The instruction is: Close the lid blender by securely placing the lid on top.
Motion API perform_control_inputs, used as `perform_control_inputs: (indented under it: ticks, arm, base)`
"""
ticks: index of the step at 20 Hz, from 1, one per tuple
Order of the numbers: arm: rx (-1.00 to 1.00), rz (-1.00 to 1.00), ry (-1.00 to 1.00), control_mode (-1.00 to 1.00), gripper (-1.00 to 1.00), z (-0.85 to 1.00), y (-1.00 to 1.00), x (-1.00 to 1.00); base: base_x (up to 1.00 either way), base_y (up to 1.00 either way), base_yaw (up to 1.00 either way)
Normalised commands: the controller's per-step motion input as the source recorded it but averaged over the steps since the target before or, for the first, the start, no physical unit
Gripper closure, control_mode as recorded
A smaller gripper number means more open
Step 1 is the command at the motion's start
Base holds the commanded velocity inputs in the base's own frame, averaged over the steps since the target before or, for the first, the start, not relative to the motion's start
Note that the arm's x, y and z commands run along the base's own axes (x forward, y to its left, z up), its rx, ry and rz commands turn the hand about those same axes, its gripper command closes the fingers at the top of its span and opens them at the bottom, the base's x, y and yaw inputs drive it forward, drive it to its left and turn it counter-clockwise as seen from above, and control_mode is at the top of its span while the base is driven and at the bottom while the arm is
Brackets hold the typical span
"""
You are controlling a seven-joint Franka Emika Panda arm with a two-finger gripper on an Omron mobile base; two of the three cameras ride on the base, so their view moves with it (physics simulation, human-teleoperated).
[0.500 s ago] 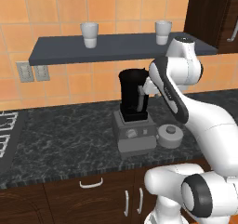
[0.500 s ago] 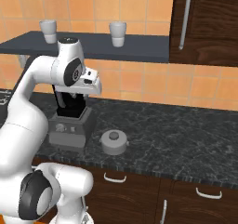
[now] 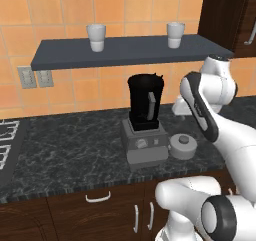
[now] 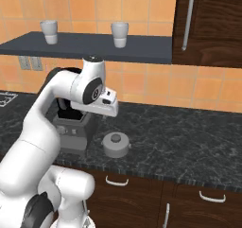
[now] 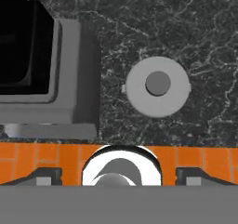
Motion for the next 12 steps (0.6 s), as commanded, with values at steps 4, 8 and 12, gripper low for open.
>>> perform_control_inputs:
  ticks: [4, 8, 12]
  arm:
    - [0.00, -0.06, 0.37, -1.00, -1.00, -0.78, -0.64, 0.08]
    - [0.00, 0.00, 0.02, -1.00, -1.00, -0.59, -0.01, 0.20]
    - [0.00, 0.00, 0.01, -1.00, -1.00, -0.53, 0.00, 0.22]
  base:
    - [0.00, 0.00, 0.00]
    - [0.00, 0.00, 0.00]
    - [0.00, 0.00, 0.00]
